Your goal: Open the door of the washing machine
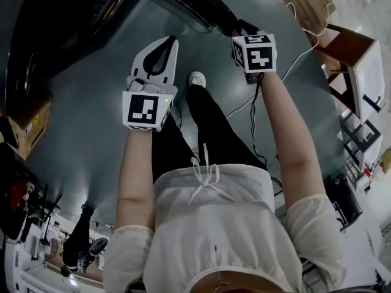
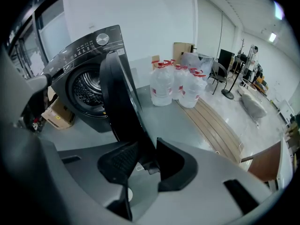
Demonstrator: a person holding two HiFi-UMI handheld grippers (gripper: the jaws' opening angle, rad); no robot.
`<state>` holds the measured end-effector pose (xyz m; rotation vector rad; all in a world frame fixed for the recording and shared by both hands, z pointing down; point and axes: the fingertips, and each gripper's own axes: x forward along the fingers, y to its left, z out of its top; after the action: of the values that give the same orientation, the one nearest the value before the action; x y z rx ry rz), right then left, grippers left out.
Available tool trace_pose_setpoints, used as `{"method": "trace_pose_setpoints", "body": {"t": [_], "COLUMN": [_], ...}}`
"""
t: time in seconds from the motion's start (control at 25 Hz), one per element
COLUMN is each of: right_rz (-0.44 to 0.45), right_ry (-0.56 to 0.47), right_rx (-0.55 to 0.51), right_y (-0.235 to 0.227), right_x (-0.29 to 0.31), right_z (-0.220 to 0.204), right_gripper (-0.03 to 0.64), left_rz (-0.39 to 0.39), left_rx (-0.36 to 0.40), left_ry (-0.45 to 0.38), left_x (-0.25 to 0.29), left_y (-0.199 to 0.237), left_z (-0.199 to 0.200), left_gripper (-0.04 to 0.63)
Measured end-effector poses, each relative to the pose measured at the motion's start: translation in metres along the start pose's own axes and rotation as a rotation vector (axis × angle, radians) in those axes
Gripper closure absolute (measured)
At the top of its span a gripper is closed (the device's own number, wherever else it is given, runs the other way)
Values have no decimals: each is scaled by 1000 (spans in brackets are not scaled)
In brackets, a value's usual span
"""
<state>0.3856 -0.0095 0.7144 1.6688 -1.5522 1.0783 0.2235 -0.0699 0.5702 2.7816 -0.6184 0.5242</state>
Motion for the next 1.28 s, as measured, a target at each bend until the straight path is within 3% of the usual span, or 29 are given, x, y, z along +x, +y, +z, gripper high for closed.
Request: {"method": "trace_pose_setpoints", "body": {"t": [0.28,0.52,0.72,0.84,1.0,1.28], "right_rz": [-19,-29,-40,-44,-97,-59], "right_ry": [7,20,-3,-10,-30,-119], "right_rx": [-32,10,-78,-80,-115,-163], "right_y": [-18,-24,-22,-19,-12,25], "right_x": [1,-1,-15,-31,-55,-104], "right_z": [10,10,11,12,24,54], "right_gripper": [503,497,534,539,609,609], "left_rz": [-28,-44,-42,-43,-21,49], "left_rx": [24,18,45,61,56,29], "left_ry": [-15,-7,-21,-31,-31,-113], "left_x": [21,21,17,10,-5,-48], "left_y": [-2,-4,-1,-5,-6,-11], "left_z": [16,19,26,34,44,78], "left_gripper": [574,574,574,574,574,574]}}
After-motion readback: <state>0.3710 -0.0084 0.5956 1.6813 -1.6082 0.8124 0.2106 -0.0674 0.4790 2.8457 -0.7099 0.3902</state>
